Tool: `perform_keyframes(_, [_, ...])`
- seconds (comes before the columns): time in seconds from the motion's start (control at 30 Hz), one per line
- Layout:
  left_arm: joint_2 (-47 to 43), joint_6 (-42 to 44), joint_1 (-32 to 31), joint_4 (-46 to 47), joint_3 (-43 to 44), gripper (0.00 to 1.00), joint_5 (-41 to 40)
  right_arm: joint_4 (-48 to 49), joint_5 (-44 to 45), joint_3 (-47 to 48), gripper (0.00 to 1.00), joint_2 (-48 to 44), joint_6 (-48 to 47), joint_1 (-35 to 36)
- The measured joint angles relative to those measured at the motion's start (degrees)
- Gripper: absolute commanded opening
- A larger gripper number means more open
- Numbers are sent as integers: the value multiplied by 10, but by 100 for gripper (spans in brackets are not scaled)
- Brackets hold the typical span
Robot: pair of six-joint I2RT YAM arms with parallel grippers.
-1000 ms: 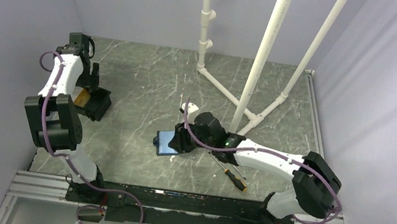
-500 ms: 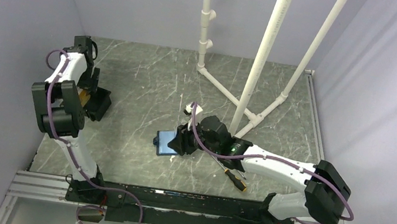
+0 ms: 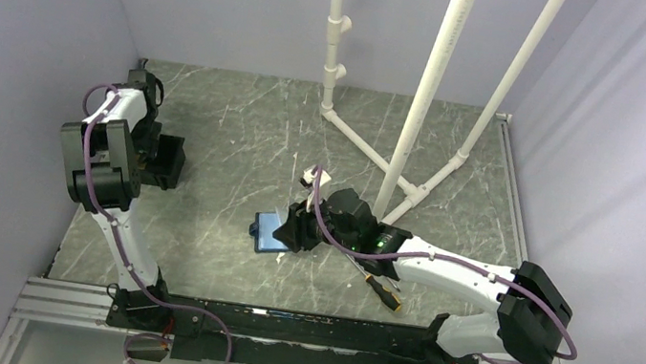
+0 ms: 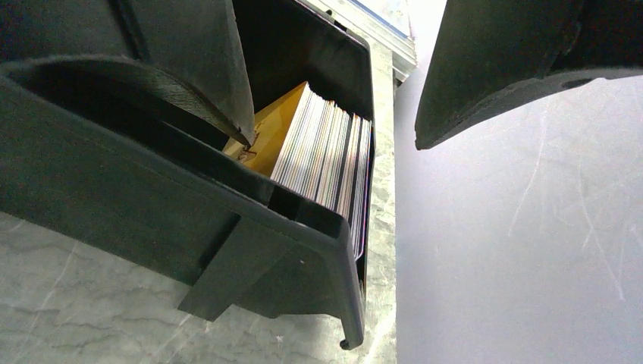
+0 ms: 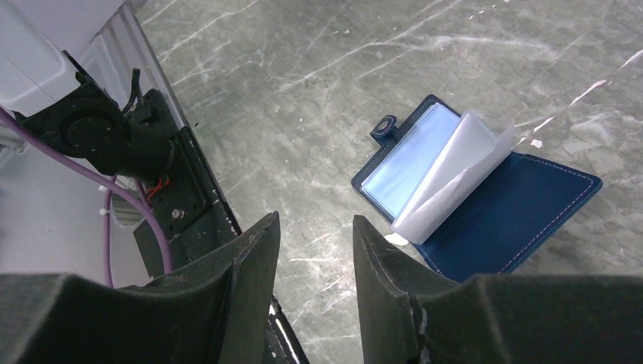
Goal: Put the credit cards into the card holder
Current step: Pick up the credit card from the storage box.
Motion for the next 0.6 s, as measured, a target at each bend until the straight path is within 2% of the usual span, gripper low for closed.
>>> perform_keyframes(0.1, [0,-4,0,2,0,77,0,2,3,0,43,0,0,1])
perform_keyframes(0.5, [0,-7,0,2,1,73,-14,3,8,0,43,0,-2,4])
perform_keyframes(0.6, [0,-7,0,0,5,68,-14,3,8,0,44,0,-2,4])
